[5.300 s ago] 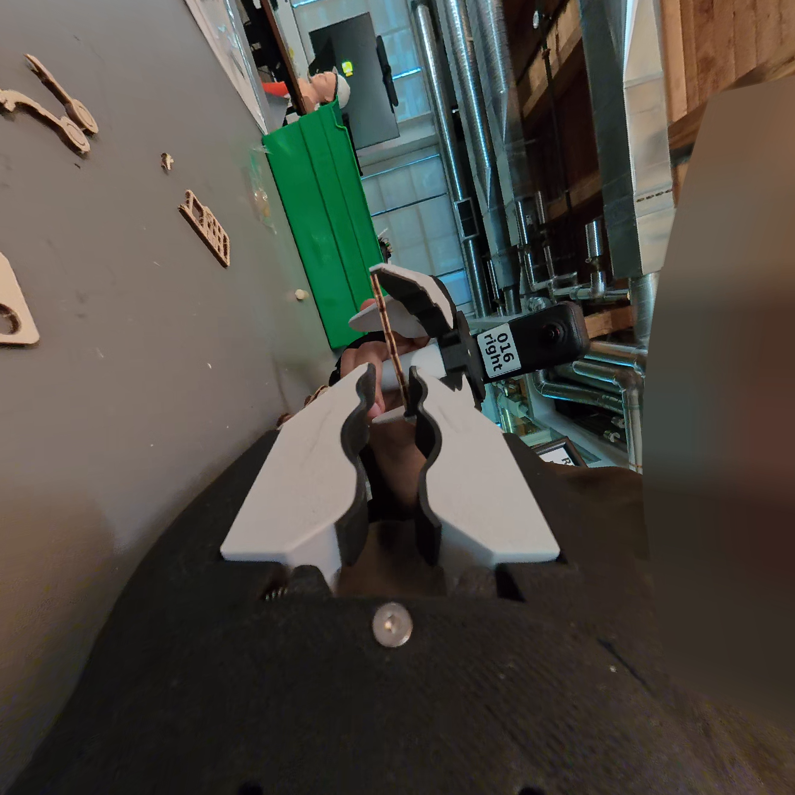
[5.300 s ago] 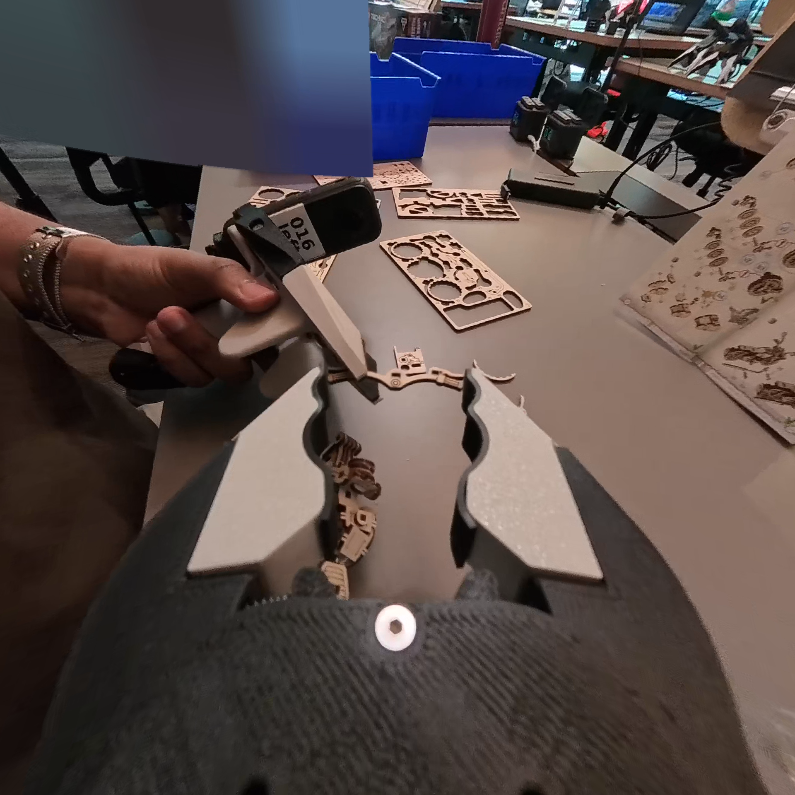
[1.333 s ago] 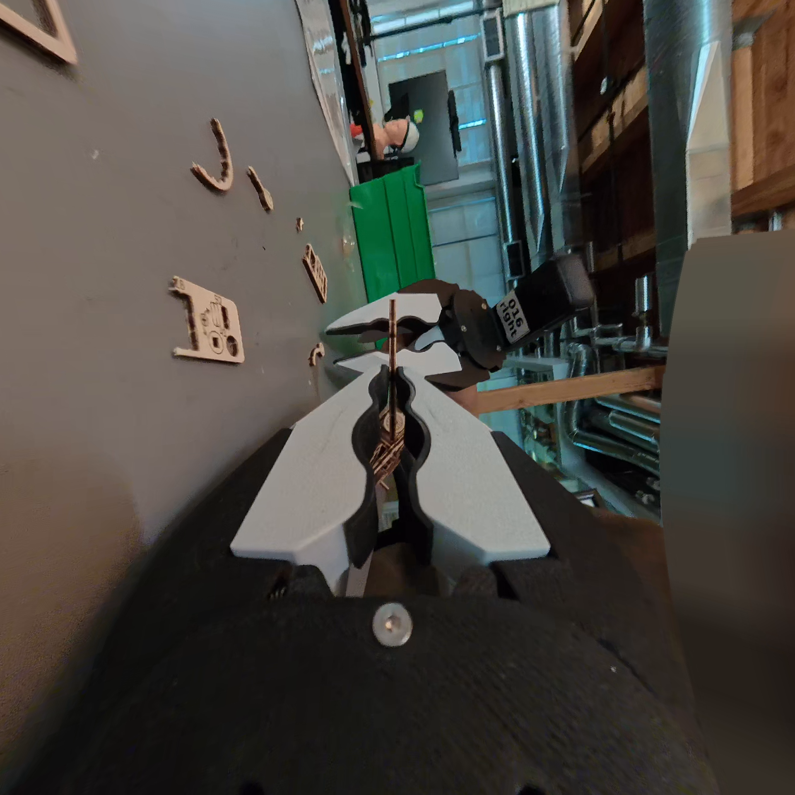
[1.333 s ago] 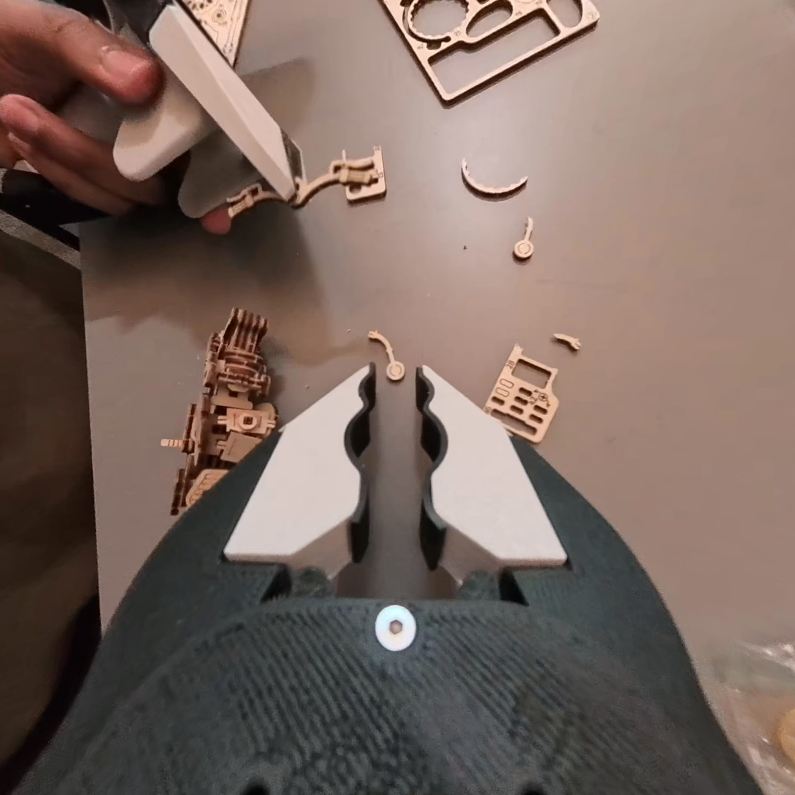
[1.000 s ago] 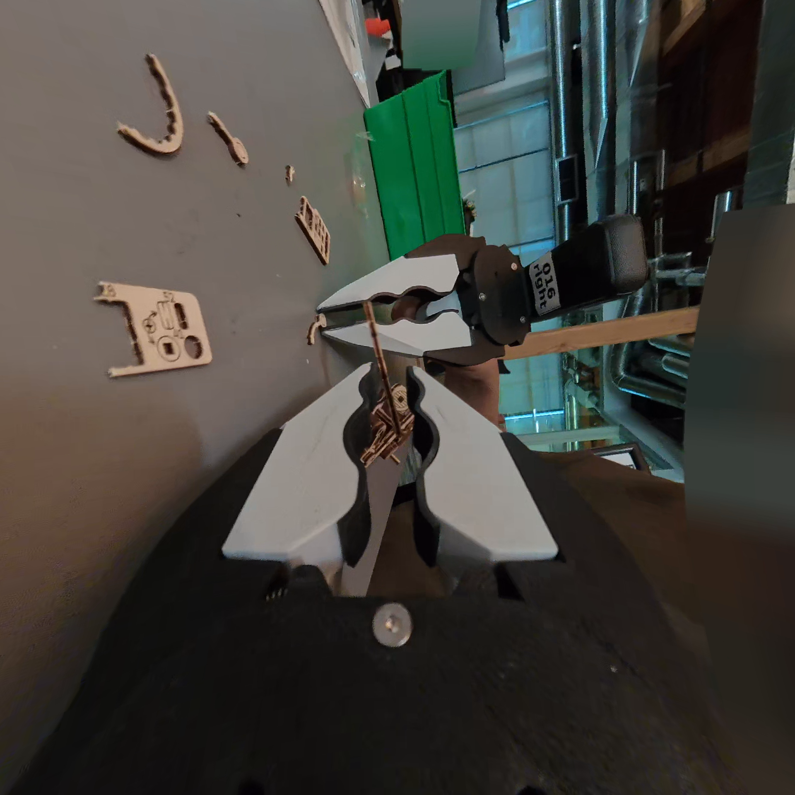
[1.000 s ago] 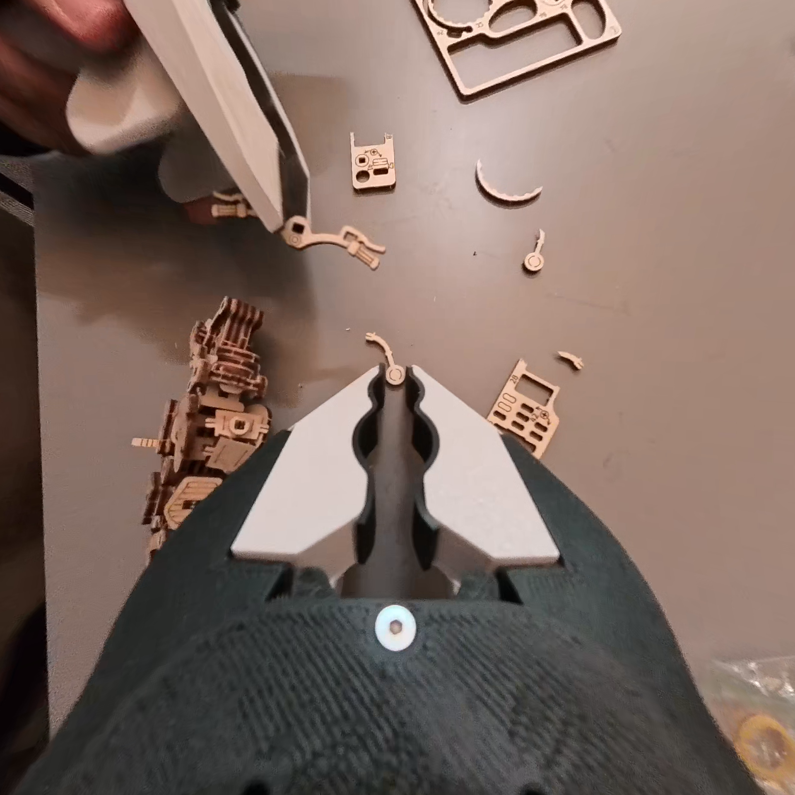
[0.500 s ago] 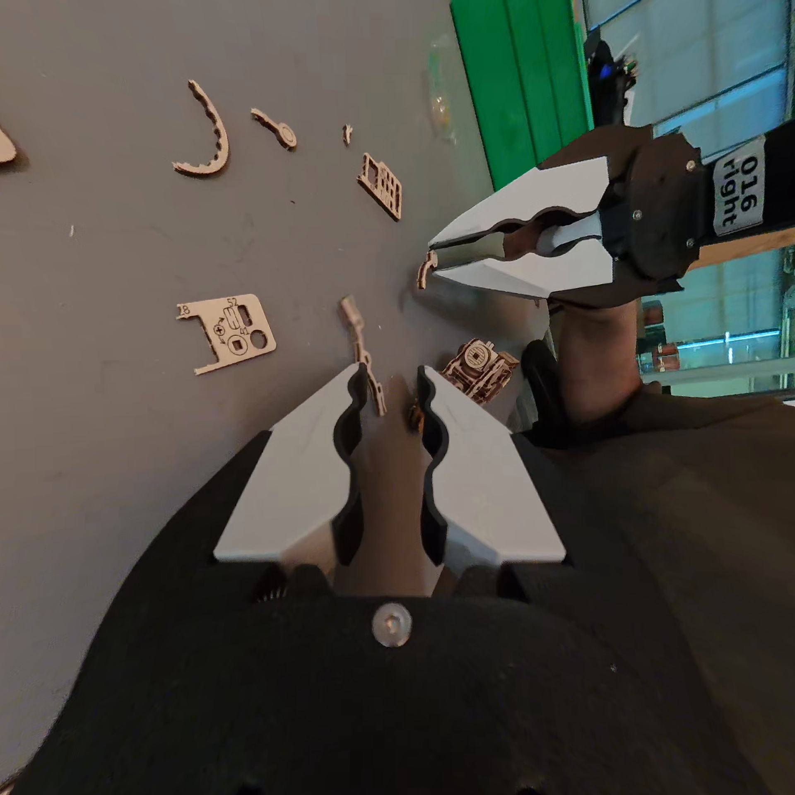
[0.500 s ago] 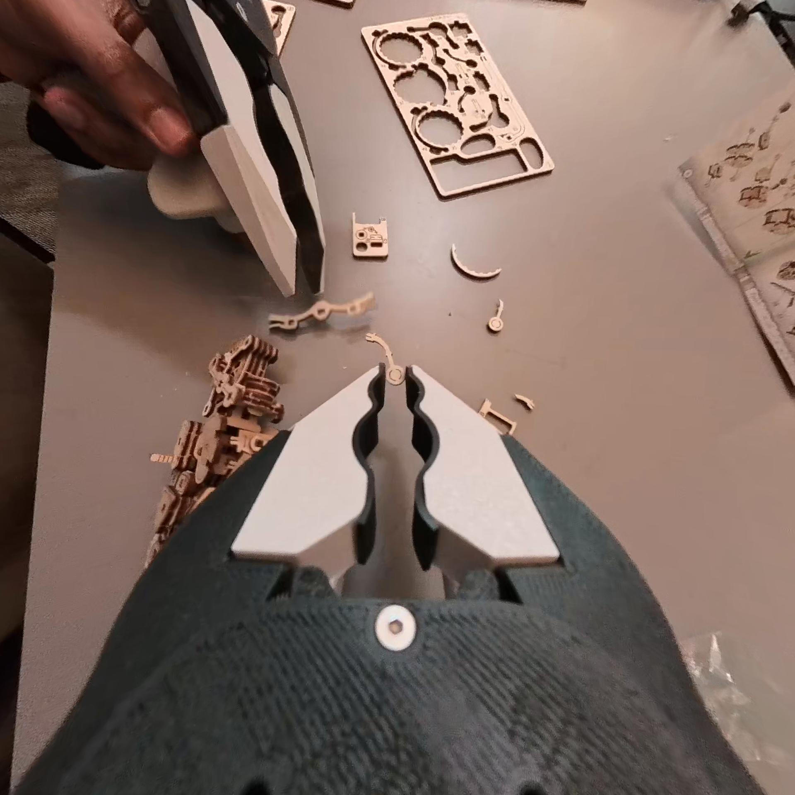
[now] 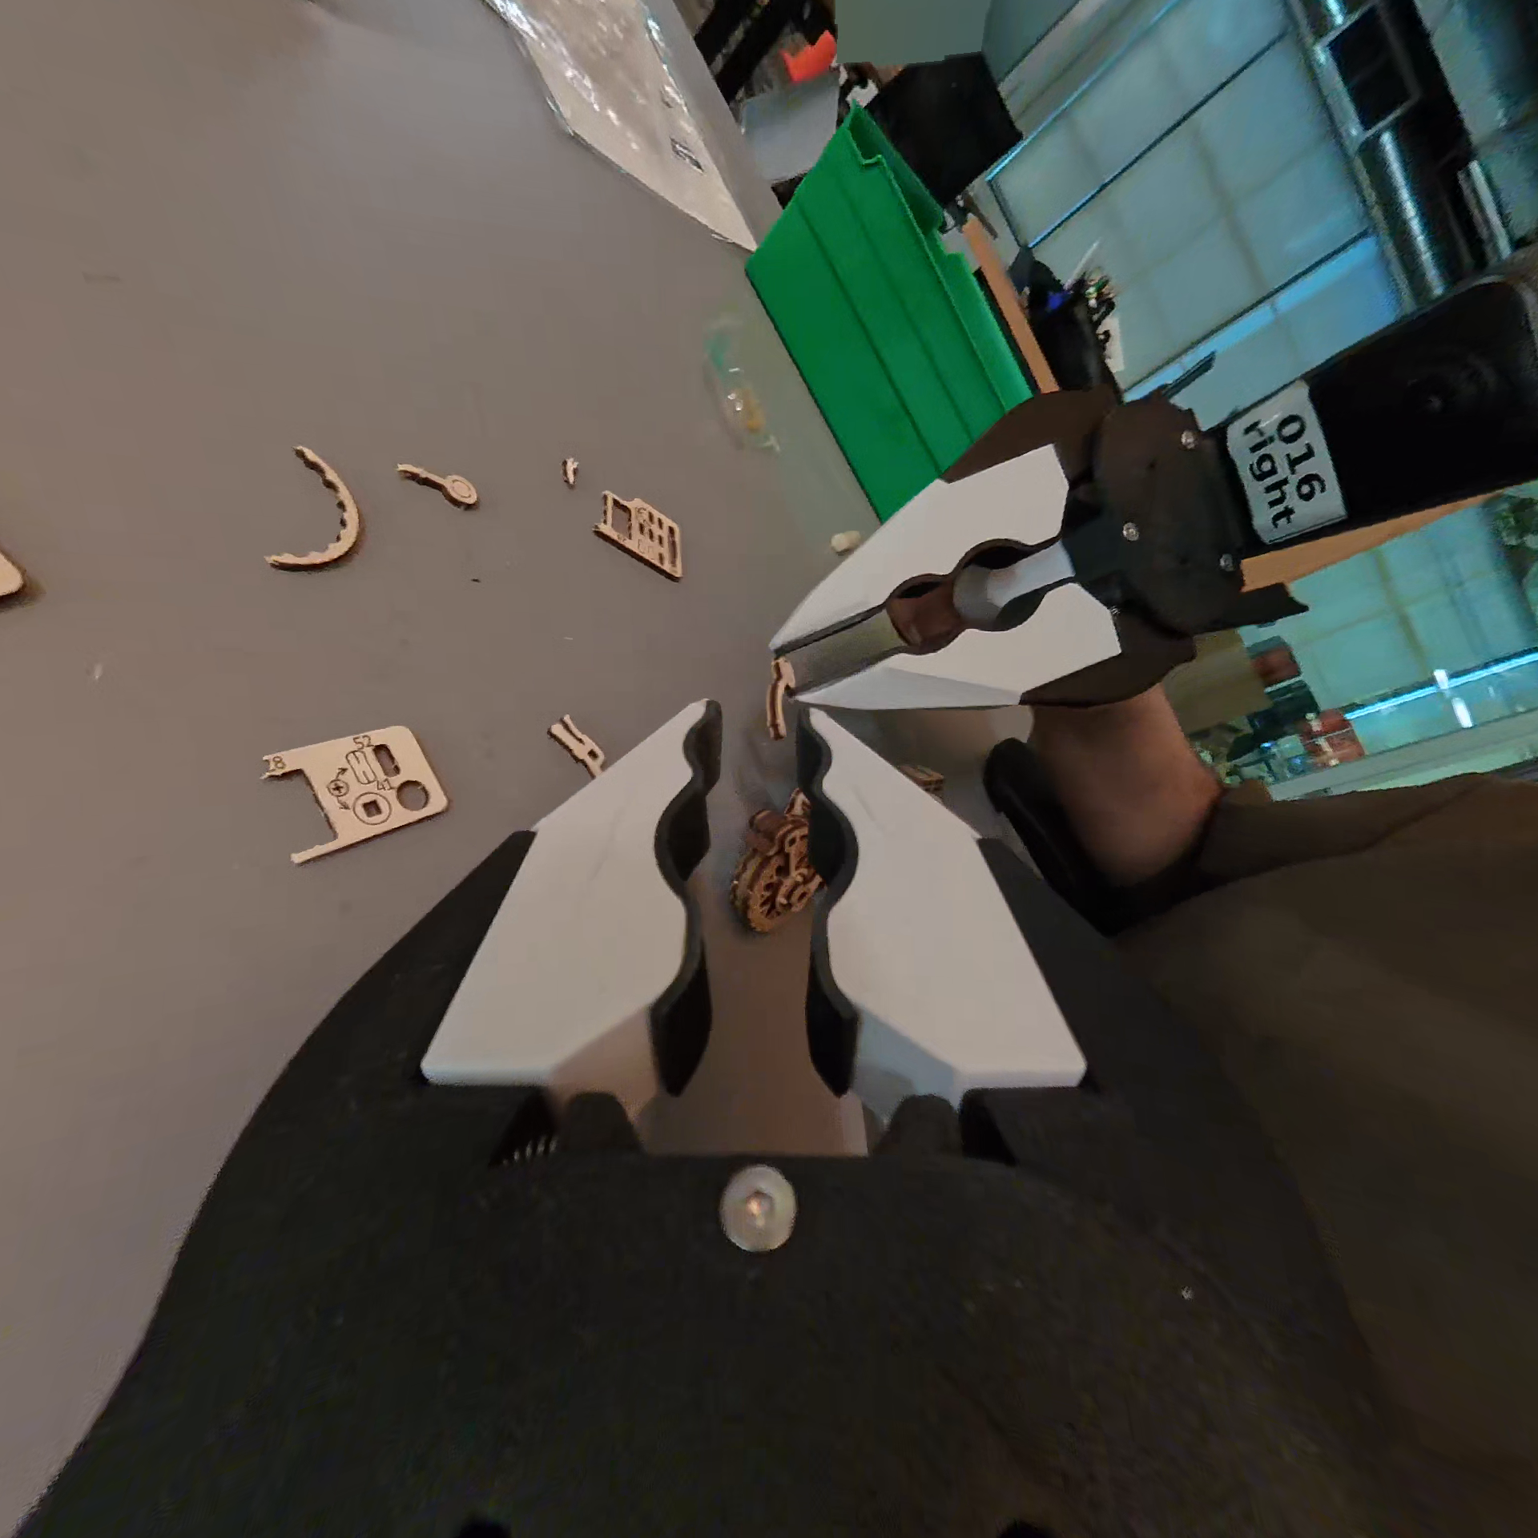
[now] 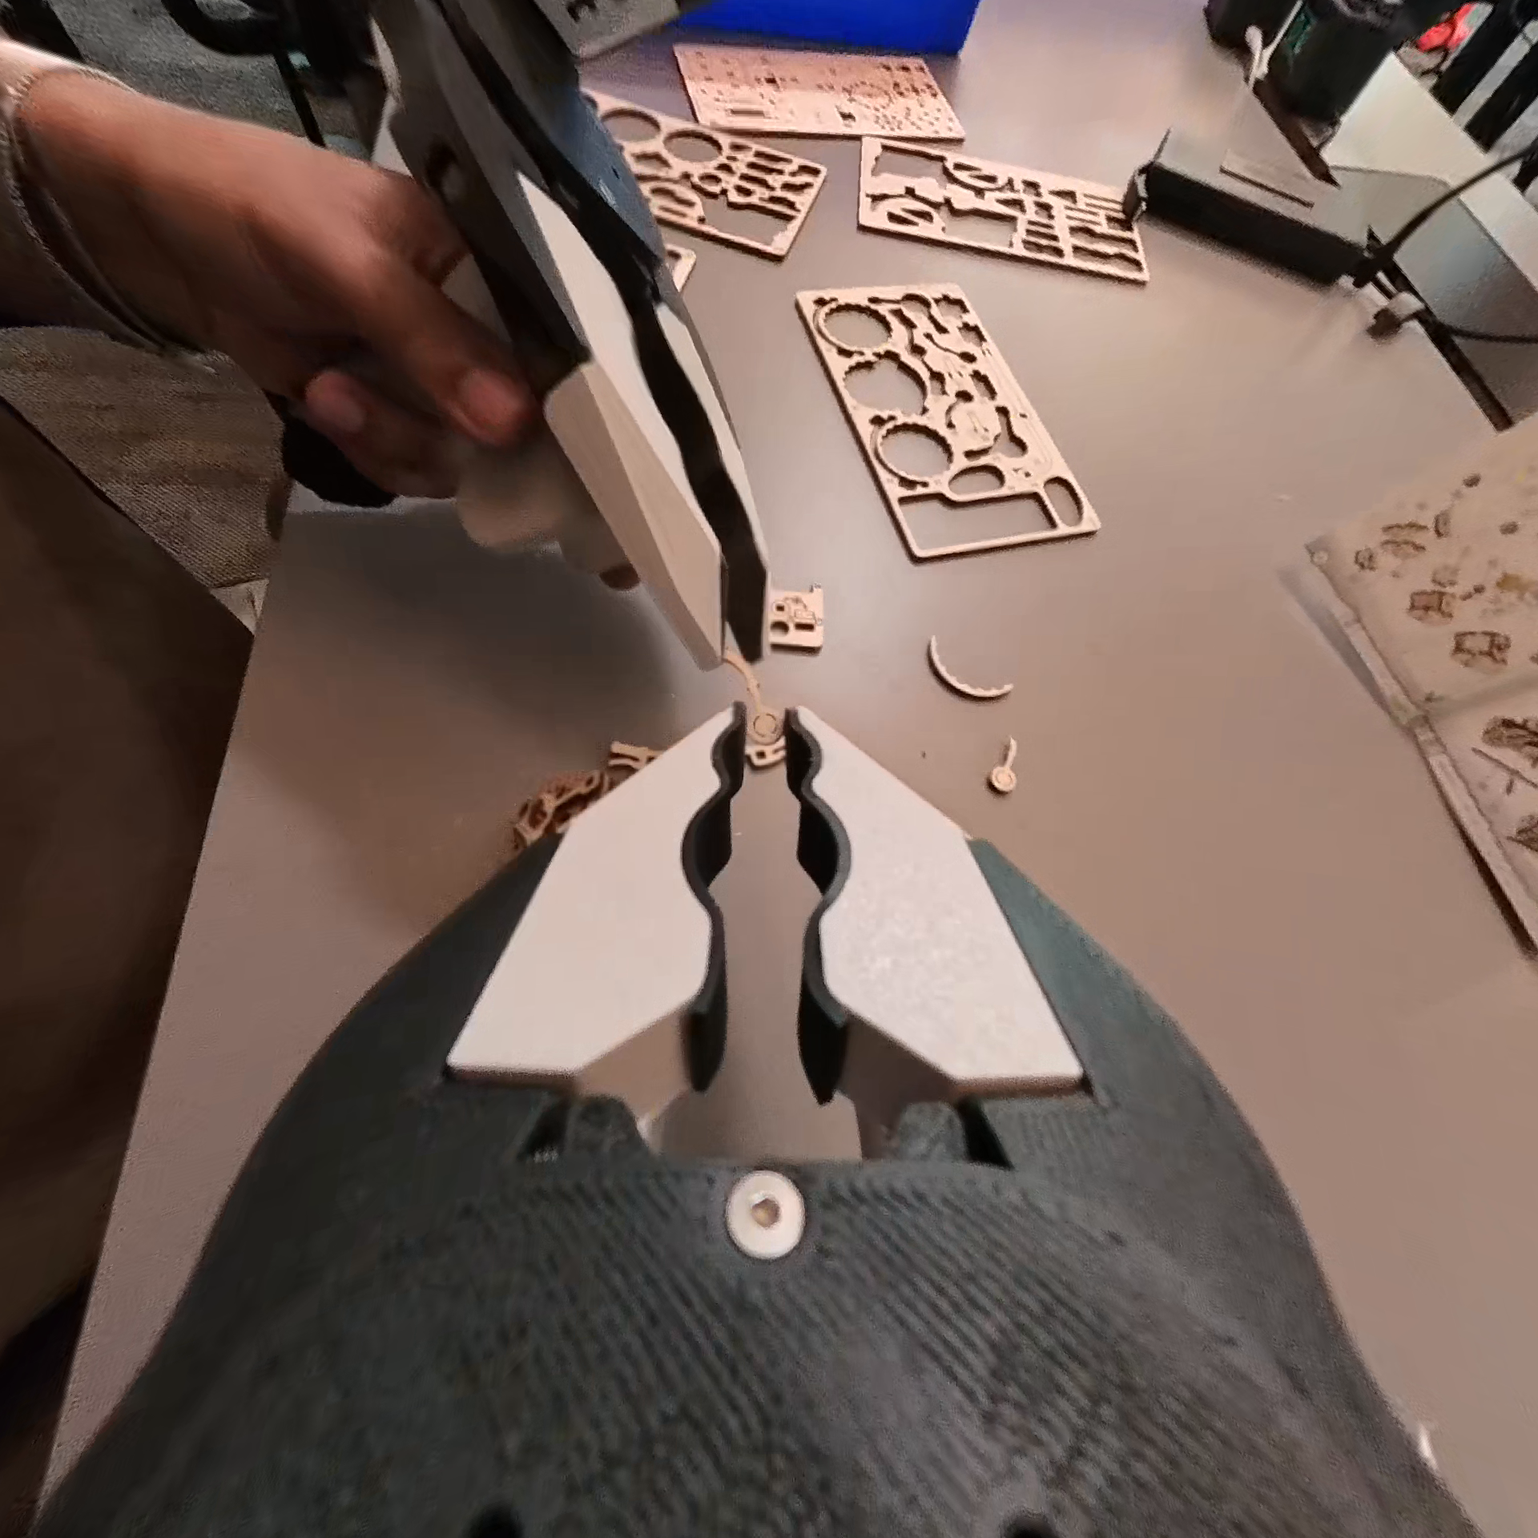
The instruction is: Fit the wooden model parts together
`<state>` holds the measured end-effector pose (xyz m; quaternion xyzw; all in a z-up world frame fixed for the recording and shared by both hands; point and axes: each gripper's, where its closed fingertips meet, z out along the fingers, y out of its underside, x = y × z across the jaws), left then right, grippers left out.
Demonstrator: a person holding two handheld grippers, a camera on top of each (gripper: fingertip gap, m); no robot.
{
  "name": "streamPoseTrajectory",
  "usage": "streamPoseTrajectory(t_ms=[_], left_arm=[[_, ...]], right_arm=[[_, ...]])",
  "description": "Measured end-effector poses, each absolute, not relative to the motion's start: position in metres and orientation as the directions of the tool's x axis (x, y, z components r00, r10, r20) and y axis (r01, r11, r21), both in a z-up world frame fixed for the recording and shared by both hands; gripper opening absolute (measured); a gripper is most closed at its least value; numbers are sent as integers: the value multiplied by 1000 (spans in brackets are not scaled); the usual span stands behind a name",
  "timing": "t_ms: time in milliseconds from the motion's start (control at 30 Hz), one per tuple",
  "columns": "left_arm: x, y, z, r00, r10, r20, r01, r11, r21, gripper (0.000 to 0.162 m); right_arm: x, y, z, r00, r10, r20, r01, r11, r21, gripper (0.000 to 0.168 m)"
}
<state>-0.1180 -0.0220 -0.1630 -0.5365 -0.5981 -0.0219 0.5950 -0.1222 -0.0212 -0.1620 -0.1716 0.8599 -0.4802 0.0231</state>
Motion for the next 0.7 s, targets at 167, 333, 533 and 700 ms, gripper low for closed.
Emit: streamPoseTrajectory(t_ms=[167, 333, 533, 700], left_arm=[[-116, -20, -147, 289, 403, 868, 682, 549, -482, 3], [-115, -21, -142, 312, 404, 860, 665, 554, -502, 0], [-119, -38, -125, 382, 485, 787, 521, 590, -617, 0], [-120, -59, -113, 385, 791, 476, 265, 399, -878, 0]], right_arm=[[-117, -23, -151, -926, -338, 169, -304, 399, -865, 8], [-117, -25, -145, -931, -328, 162, -284, 369, -885, 8], [-131, -28, -126, -970, -240, -47, -34, 324, -945, 41], [-145, -32, -96, -790, -173, -588, 551, 220, -805, 14]])
